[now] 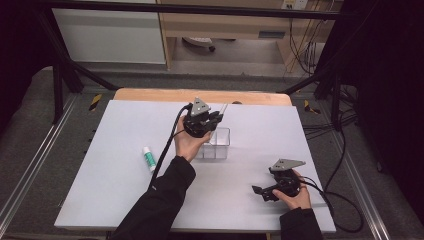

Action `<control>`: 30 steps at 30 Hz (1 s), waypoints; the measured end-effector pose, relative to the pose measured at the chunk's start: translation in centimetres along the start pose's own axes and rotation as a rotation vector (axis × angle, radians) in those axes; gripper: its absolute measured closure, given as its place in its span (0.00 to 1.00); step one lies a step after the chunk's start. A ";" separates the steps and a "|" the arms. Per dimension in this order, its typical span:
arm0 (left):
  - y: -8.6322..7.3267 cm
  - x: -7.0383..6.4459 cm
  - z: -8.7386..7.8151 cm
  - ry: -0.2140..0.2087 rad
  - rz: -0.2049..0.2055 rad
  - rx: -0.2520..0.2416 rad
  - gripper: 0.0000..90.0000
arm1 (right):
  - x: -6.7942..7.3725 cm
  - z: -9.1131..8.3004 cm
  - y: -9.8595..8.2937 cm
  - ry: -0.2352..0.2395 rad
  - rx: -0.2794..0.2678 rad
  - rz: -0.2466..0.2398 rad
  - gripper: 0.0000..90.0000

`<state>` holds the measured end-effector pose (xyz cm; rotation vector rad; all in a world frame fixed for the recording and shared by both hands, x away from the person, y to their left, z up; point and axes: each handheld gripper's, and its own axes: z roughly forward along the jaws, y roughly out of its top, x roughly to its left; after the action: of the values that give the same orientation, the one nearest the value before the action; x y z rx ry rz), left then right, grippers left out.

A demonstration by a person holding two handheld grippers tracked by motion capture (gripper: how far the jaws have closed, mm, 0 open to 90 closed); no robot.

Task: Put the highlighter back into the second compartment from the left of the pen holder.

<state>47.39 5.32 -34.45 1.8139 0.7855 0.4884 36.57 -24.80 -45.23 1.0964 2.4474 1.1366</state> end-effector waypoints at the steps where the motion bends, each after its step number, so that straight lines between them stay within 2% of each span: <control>1: -0.2 0.1 0.0 0.000 0.002 0.005 0.87 | 0.0 0.0 0.0 0.000 0.000 -0.001 0.01; 10: -1.7 0.6 0.0 -0.006 -0.027 0.022 0.87 | 0.0 0.1 0.0 -0.003 0.001 -0.003 0.01; 18: -3.4 0.7 0.4 -0.002 -0.027 0.071 0.87 | 0.0 0.1 0.0 -0.003 0.001 -0.004 0.01; 19: -3.5 0.7 0.4 -0.006 -0.025 0.073 0.90 | 0.0 0.1 0.0 -0.004 0.002 -0.006 0.01; 20: -3.7 0.8 0.4 -0.007 -0.028 0.076 0.99 | 0.0 0.1 0.0 -0.005 0.005 -0.005 0.01; 23: -3.7 0.6 0.3 0.006 0.013 0.107 0.99 | 0.0 0.1 0.0 -0.005 0.003 -0.004 0.01; 27: -3.4 0.7 -0.4 0.010 0.025 0.113 0.94 | 0.0 0.1 0.0 -0.004 0.004 -0.006 0.01; 29: -3.2 0.9 -0.9 0.026 0.033 0.111 0.91 | 0.0 0.1 0.0 -0.005 0.002 -0.004 0.01; 30: -3.1 1.0 -1.3 0.017 0.025 0.111 0.90 | 0.0 0.1 0.0 -0.004 0.003 -0.004 0.01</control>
<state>46.37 7.58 -36.90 1.9263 0.8166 0.4857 36.61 -24.79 -45.28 1.0927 2.4474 1.1289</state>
